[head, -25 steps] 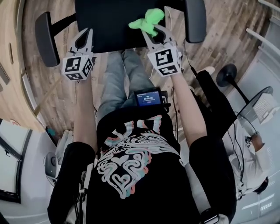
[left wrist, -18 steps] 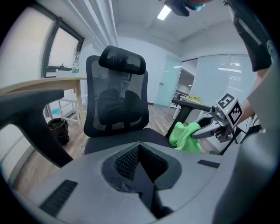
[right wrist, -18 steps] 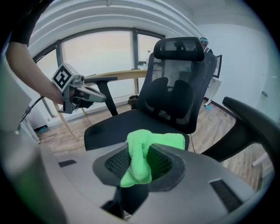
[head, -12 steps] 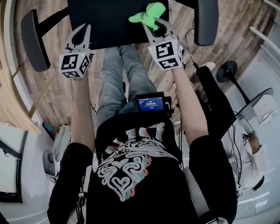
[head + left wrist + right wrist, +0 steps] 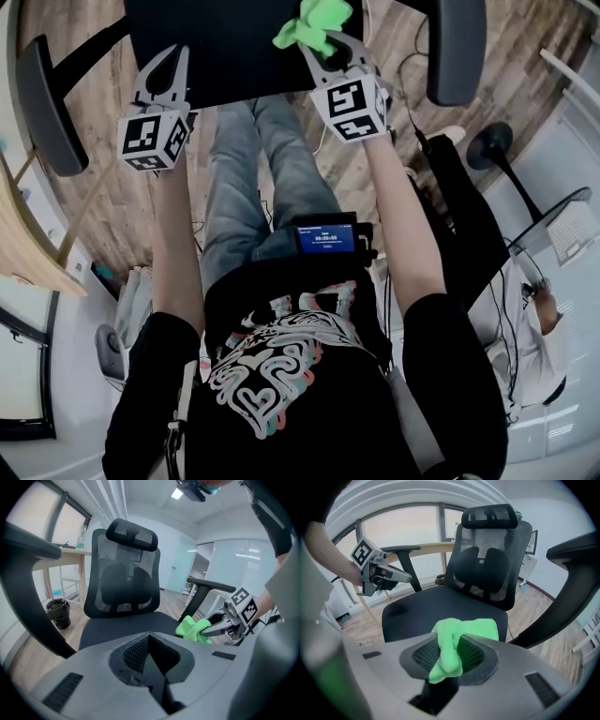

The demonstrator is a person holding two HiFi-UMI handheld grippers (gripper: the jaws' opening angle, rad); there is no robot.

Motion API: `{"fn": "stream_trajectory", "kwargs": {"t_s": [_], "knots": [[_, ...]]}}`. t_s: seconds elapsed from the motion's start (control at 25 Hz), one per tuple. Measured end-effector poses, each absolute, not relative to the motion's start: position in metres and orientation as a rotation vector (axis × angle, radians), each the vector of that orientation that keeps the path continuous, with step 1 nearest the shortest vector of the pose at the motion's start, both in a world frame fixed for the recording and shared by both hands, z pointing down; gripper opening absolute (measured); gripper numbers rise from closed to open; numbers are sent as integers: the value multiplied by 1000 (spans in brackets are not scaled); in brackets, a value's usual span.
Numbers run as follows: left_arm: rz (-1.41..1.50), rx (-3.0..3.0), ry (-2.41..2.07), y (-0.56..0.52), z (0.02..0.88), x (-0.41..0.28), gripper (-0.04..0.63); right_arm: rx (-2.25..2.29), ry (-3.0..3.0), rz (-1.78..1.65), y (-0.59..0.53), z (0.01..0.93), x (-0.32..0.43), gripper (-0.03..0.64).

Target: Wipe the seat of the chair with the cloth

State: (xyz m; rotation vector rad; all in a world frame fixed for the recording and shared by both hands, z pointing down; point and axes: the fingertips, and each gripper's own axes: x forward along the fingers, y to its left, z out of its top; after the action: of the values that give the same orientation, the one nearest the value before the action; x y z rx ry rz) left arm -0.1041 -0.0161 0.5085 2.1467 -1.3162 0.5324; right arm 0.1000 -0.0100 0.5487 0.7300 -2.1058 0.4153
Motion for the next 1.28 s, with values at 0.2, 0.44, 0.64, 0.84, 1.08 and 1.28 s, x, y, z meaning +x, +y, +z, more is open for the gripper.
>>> {"fn": "stream_trajectory", "kwargs": {"t_s": [0.2,0.44,0.64,0.84,1.08,1.28], "knots": [[591,2100,-1321,-8,530,-103,-2,728,-2090,426,-6,565,107,104],[588,2079,-1320,-6,546,-98,-2,721,-2055,417,-8,586,112,104],[569,2070,-1327,-9,553,-89,-2,713,-2033,411,-12,606,118,104],[560,2075,-1324,-16,558,-79,-2,720,-1978,425,-13,622,126,103],[602,2065,-1322,-12,571,-84,-2,703,-1932,471,-17,632,122,103],[617,2052,-1326,-10,574,-90,-2,736,-1941,497,-18,632,125,103]]}}
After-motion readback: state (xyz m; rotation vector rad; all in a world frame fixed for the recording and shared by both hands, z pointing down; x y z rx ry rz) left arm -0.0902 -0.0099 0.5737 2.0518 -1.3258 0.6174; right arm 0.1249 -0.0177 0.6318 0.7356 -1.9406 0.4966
